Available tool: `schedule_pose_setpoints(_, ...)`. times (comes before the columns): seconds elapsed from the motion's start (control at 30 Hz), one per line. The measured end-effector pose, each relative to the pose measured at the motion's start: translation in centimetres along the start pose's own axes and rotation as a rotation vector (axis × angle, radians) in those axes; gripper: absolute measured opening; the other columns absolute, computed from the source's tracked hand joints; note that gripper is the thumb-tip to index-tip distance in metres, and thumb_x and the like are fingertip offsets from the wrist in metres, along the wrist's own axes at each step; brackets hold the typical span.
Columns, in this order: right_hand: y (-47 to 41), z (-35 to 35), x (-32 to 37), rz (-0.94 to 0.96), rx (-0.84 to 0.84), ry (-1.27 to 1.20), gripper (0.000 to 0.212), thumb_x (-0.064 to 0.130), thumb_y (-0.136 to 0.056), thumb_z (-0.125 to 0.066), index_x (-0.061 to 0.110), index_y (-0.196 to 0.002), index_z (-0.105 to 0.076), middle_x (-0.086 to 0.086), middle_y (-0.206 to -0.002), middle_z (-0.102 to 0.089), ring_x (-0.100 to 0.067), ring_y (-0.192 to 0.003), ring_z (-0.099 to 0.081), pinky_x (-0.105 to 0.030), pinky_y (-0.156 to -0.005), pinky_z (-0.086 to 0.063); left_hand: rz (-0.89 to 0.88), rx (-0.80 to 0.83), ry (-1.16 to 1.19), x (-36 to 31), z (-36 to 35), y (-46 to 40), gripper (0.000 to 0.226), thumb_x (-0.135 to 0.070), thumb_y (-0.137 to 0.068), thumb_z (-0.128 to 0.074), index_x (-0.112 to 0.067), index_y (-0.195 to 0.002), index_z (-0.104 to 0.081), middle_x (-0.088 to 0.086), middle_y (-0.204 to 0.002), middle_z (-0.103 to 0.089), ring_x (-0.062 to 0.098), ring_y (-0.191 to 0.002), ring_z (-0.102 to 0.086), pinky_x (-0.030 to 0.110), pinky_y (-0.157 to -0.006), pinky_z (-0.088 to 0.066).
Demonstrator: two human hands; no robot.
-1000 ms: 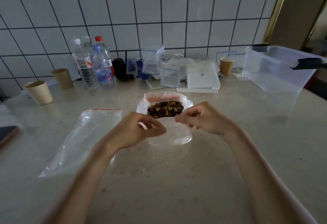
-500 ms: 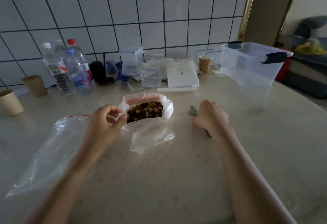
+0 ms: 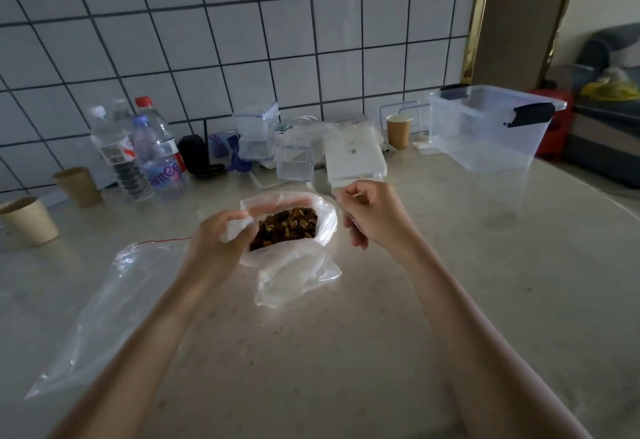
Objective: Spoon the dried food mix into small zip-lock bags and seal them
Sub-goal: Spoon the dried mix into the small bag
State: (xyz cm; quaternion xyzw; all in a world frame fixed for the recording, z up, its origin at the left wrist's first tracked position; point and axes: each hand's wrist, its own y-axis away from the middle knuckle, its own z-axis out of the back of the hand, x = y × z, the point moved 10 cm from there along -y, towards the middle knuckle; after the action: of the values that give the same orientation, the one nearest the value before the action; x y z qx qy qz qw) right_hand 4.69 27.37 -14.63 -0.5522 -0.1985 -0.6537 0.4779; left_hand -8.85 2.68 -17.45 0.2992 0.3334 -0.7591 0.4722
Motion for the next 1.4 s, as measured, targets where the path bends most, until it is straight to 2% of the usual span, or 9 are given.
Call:
schedule_pose_setpoints(0.13,0.3,-3.2,-1.4,-0.110,0.155,-0.159,0.016,0.010,-0.102,-0.061,0.001,-0.091,-0.069,0.000,-0.057,-0.061,-0.016,-0.041,-0.054,-0.025,-0.037,-0.040,0.032,0.027,-0.038,-0.2,-1.3,-0.7,0.041,-0.047,-0.098,-0.064,-0.023,-0.130,-0.064,0.000,-0.129,-0.063,0.017,-0.109,-0.059,0.039,-0.089,-0.052)
schedule_pose_setpoints(0.3,0.0,-3.3,-1.9,-0.108,0.102,-0.029,0.012,0.015,-0.099,-0.063,0.007,-0.092,-0.068,-0.003,-0.064,-0.061,-0.013,-0.039,-0.050,-0.023,-0.037,-0.035,0.003,-0.030,-0.068,0.0,-1.9,-0.6,0.024,-0.036,-0.098,-0.065,-0.027,-0.119,-0.069,-0.008,-0.113,-0.066,0.015,-0.104,-0.061,0.042,-0.097,-0.053)
schedule_pose_setpoints(0.43,0.0,-2.5,-1.8,-0.127,0.083,-0.025,0.004,0.006,-0.094,-0.068,0.006,-0.097,-0.070,-0.007,-0.075,-0.071,-0.016,-0.050,-0.064,-0.027,-0.038,-0.043,-0.033,-0.105,0.033,0.2,-1.0,-0.6,0.013,-0.026,-0.096,-0.059,-0.031,-0.086,-0.067,-0.006,-0.091,-0.071,0.016,-0.088,-0.066,0.039,-0.077,-0.054)
schedule_pose_setpoints(0.57,-0.1,-2.0,-0.5,-0.056,0.014,-0.170,0.012,0.009,-0.098,-0.067,-0.001,-0.094,-0.073,-0.012,-0.080,-0.072,-0.023,-0.060,-0.070,-0.031,-0.041,-0.048,-0.067,-0.106,0.097,0.1,-0.6,-0.8,0.037,-0.030,-0.095,-0.062,-0.022,-0.131,-0.066,-0.002,-0.121,-0.071,0.018,-0.110,-0.064,0.034,-0.088,-0.052)
schedule_pose_setpoints(0.63,-0.3,-1.8,0.0,-0.017,-0.047,-0.213,0.019,0.012,-0.102,-0.062,-0.005,-0.098,-0.070,-0.013,-0.080,-0.069,-0.024,-0.061,-0.069,-0.032,-0.043,-0.046,-0.073,-0.127,0.107,-0.1,-0.3,-0.6,0.045,-0.028,-0.094,-0.065,-0.024,-0.140,-0.062,-0.004,-0.133,-0.067,0.017,-0.121,-0.061,0.035,-0.098,-0.050)
schedule_pose_setpoints(0.87,-0.2,-0.7,0.7,0.104,-0.180,-0.041,0.030,0.013,-0.108,-0.042,0.007,-0.088,-0.064,-0.007,-0.070,-0.062,-0.014,-0.052,-0.059,-0.019,-0.041,-0.040,-0.081,-0.122,0.061,-0.2,-0.3,-0.6,0.058,-0.024,-0.093,-0.071,-0.025,-0.148,-0.052,-0.003,-0.147,-0.058,0.019,-0.133,-0.053,0.044,-0.113,-0.046)
schedule_pose_setpoints(0.97,-0.4,-1.1,-0.3,0.042,-0.178,-0.016,0.030,0.013,-0.106,-0.042,0.008,-0.087,-0.064,-0.006,-0.069,-0.064,-0.013,-0.050,-0.061,-0.022,-0.039,-0.040,-0.082,-0.133,0.034,-0.1,-0.4,-0.7,0.059,-0.021,-0.092,-0.070,-0.025,-0.148,-0.052,-0.002,-0.147,-0.058,0.017,-0.132,-0.053,0.037,-0.110,-0.044)
schedule_pose_setpoints(1.1,-0.4,-3.0,-1.6,-0.068,-0.076,-0.123,0.025,0.009,-0.105,-0.043,0.006,-0.094,-0.065,-0.010,-0.076,-0.070,-0.017,-0.056,-0.065,-0.029,-0.039,-0.043,-0.094,-0.108,0.067,-0.2,-0.6,-0.5,0.062,-0.019,-0.090,-0.069,-0.026,-0.149,-0.051,-0.004,-0.150,-0.055,0.010,-0.129,-0.049,0.032,-0.106,-0.041)
schedule_pose_setpoints(1.4,-0.2,-5.2,-4.1,-0.276,0.035,-0.398,0.024,0.007,-0.107,-0.048,-0.006,-0.109,-0.068,-0.025,-0.097,-0.076,-0.020,-0.057,-0.065,-0.028,-0.041,-0.046,-0.153,-0.092,0.103,-0.9,-0.7,0.1,0.062,-0.013,-0.093,-0.068,-0.023,-0.151,-0.049,-0.006,-0.156,-0.049,0.003,-0.138,-0.040,0.023,-0.110,-0.031)
